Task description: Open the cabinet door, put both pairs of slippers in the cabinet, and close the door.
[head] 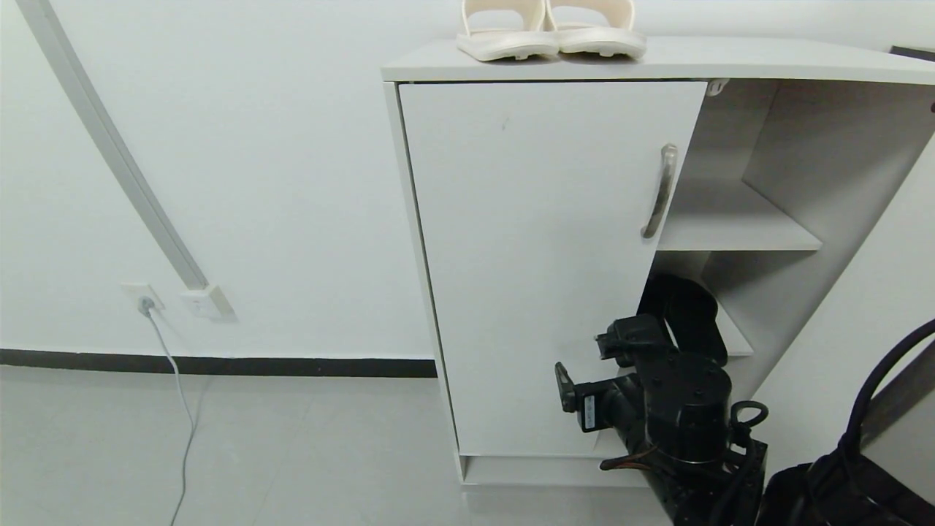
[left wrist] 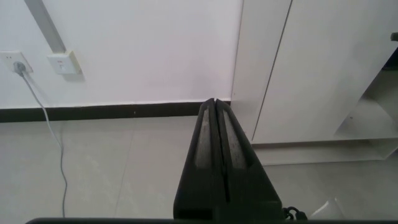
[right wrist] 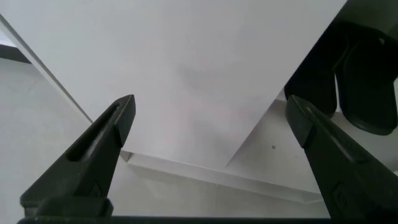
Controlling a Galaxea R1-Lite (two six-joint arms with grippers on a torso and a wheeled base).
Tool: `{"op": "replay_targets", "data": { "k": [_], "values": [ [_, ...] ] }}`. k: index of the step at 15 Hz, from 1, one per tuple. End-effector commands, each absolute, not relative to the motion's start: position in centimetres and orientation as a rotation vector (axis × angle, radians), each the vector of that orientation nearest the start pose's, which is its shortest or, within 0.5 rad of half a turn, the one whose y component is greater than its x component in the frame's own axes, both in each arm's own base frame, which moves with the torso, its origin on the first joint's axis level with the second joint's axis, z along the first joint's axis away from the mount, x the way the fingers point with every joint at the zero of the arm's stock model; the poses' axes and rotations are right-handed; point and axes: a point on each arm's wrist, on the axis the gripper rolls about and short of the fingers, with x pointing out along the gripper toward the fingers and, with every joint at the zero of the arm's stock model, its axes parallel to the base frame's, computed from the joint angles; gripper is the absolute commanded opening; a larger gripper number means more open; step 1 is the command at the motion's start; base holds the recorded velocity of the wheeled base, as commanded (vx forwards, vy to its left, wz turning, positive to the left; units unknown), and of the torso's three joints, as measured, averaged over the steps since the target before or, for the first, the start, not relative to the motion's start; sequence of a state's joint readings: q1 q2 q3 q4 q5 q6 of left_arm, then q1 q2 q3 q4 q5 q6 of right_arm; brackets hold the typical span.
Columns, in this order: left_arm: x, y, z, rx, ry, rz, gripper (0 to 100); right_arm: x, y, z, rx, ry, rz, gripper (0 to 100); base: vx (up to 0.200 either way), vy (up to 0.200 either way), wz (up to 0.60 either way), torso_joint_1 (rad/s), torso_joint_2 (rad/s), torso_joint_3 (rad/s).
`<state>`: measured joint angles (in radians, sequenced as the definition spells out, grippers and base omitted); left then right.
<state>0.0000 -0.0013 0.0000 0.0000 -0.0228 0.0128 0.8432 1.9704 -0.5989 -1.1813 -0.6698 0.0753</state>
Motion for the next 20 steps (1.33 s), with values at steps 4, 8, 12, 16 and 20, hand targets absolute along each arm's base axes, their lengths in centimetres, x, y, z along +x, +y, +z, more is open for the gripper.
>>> {"op": "replay_targets", "data": {
  "k": [4, 8, 12, 16, 20],
  "values": [
    [-2.28, -0.05, 7.55, 0.012, 0.000, -0.021, 0, 22.28, 23.17, 9.96, -0.063, 0.151, 0.173, 100, 0.000, 0.000, 0.00, 0.000, 0.00, 0.000],
    [-2.28, -0.05, 7.55, 0.012, 0.000, -0.023, 0, 22.31, 23.20, 9.81, -0.066, 0.155, 0.173, 100, 0.000, 0.000, 0.00, 0.006, -0.21, -0.311],
    [-2.28, -0.05, 7.55, 0.012, 0.000, -0.023, 0, 22.24, 23.19, 9.75, -0.068, 0.157, 0.174, 100, 0.000, 0.000, 0.00, 0.055, -0.52, -0.371],
    [-2.28, -0.05, 7.55, 0.012, 0.000, -0.021, 0, 22.23, 23.18, 9.67, -0.070, 0.159, 0.174, 100, 0.000, 0.000, 0.00, 0.113, -0.46, -0.348],
    [-2.28, -0.05, 7.55, 0.012, 0.000, -0.023, 0, 22.23, 23.18, 9.67, -0.070, 0.159, 0.174, 100, 0.000, 0.000, 0.00, 0.141, -0.47, -0.325]
  ]
}}
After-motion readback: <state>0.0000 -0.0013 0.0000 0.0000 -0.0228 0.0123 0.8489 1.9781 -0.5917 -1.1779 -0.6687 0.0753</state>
